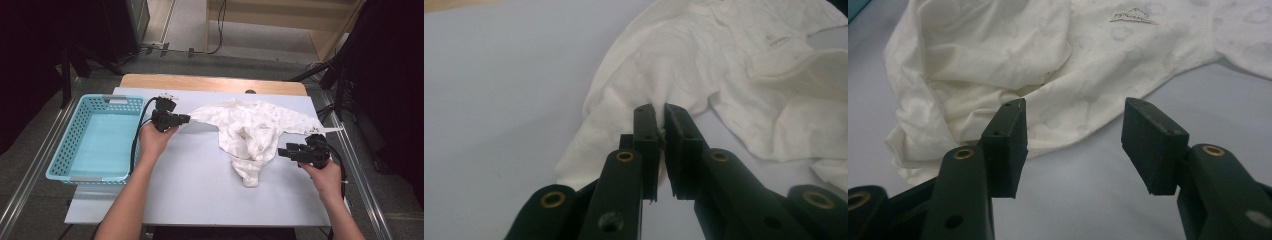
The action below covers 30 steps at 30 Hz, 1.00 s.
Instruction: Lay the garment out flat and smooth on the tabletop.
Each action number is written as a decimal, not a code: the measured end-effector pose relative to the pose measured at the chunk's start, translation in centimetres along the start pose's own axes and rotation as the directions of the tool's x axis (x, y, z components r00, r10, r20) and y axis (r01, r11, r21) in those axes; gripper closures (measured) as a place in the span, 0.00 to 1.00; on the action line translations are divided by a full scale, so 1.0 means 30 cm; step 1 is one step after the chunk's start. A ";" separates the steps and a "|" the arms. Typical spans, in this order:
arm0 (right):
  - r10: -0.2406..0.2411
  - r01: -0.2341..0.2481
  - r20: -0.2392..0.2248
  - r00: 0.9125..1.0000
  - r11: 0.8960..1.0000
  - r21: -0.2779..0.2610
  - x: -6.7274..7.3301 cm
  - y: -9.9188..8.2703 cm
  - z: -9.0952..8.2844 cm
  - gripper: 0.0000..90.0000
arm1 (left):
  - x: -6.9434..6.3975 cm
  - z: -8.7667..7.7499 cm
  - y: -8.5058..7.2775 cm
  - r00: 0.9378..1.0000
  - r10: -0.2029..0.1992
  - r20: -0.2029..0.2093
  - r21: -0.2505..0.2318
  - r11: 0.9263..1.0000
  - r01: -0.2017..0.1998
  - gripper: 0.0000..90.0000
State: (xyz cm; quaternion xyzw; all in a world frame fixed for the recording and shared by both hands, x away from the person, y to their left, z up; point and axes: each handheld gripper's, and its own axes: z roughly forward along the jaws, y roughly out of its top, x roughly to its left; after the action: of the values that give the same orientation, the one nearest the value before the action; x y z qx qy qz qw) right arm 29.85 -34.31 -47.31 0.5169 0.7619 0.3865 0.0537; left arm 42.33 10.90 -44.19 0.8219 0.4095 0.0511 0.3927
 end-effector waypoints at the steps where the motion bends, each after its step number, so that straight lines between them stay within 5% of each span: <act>1: -0.001 0.001 -0.001 1.000 1.000 -0.001 0.000 0.000 0.000 0.47 | -0.010 -0.006 -0.001 1.000 0.009 0.005 0.004 1.000 -0.009 0.94; 5: 0.002 -0.002 -0.003 1.000 1.000 0.003 0.000 0.000 0.001 0.47 | -0.040 -0.011 -0.021 0.998 0.003 0.055 0.030 1.000 -0.005 0.90; 9: 0.002 -0.002 -0.002 1.000 1.000 0.001 -0.003 0.001 -0.001 0.47 | -0.051 -0.020 -0.042 0.990 -0.023 0.143 0.047 0.999 0.017 0.81; 15: 0.004 -0.004 -0.002 1.000 1.000 0.000 -0.005 0.002 0.003 0.47 | -0.042 -0.030 -0.039 0.990 -0.036 0.137 0.029 0.999 0.032 0.72; 21: -0.001 0.001 -0.002 1.000 1.000 0.007 0.002 0.002 0.009 0.47 | -0.022 0.004 -0.051 0.996 -0.048 0.077 0.069 0.997 0.043 0.65; 30: -0.007 0.007 -0.004 1.000 1.000 0.007 0.007 0.001 0.014 0.47 | 0.015 0.059 -0.070 0.994 -0.096 0.051 0.081 0.992 0.092 0.62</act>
State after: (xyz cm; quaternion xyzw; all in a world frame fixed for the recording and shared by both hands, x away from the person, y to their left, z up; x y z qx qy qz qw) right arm 29.99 -33.90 -47.53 0.5137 0.7651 0.3847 0.0515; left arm 42.03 10.89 -46.96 0.8175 0.4387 -0.0060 0.3732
